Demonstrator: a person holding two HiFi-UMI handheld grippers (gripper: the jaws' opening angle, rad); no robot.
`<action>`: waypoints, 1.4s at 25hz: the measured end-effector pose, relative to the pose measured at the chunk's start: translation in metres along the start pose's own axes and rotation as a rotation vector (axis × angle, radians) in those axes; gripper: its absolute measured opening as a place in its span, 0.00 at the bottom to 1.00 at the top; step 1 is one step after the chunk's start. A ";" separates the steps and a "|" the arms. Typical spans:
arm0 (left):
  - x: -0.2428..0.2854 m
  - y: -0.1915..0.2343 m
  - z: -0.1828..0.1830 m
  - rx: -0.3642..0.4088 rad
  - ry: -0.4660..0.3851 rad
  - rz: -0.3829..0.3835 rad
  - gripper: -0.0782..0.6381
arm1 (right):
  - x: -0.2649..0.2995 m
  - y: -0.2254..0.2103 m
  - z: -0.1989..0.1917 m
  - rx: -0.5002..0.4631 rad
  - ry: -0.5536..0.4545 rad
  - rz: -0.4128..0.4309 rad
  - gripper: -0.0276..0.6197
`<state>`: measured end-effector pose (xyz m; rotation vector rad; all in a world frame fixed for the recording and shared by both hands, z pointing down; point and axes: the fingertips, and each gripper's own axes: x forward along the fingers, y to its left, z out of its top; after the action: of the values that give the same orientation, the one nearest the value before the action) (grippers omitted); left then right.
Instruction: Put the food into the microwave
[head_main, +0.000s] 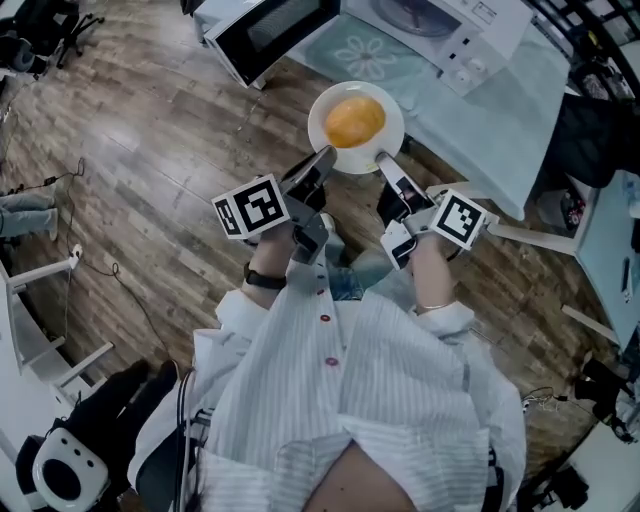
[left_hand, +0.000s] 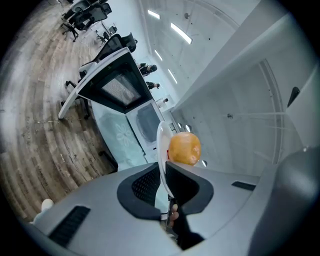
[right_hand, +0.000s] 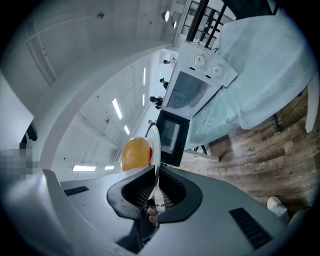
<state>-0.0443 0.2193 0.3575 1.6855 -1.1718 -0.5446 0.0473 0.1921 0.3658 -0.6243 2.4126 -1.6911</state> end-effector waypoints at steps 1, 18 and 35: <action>0.003 0.001 0.004 0.003 0.008 -0.004 0.17 | 0.003 -0.001 0.002 0.000 -0.008 -0.003 0.11; 0.042 0.028 0.034 -0.018 0.040 0.010 0.17 | 0.041 -0.027 0.033 0.038 -0.021 -0.029 0.11; 0.180 0.056 0.124 -0.038 0.075 0.013 0.17 | 0.128 -0.076 0.163 0.076 -0.026 -0.066 0.11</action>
<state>-0.0879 -0.0007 0.3833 1.6510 -1.1119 -0.4887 0.0058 -0.0231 0.3929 -0.7175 2.3221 -1.7789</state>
